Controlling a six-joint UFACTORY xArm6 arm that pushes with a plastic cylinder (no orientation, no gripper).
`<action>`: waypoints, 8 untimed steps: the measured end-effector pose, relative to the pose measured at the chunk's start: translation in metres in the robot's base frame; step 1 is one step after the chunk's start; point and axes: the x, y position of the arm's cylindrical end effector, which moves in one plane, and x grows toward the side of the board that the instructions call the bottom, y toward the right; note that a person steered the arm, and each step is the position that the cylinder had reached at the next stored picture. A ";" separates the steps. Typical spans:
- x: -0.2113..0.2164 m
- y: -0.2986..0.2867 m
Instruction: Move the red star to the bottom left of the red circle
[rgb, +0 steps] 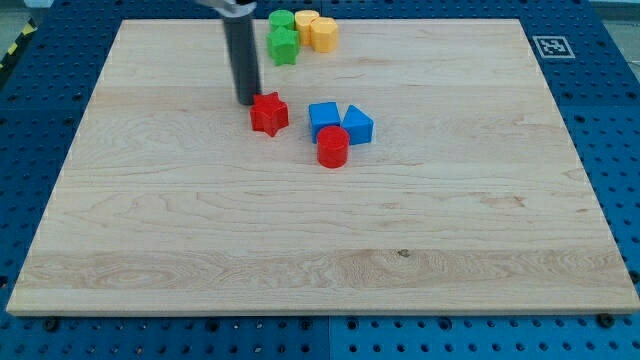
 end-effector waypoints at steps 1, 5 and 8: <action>0.006 -0.020; 0.023 0.022; 0.036 0.063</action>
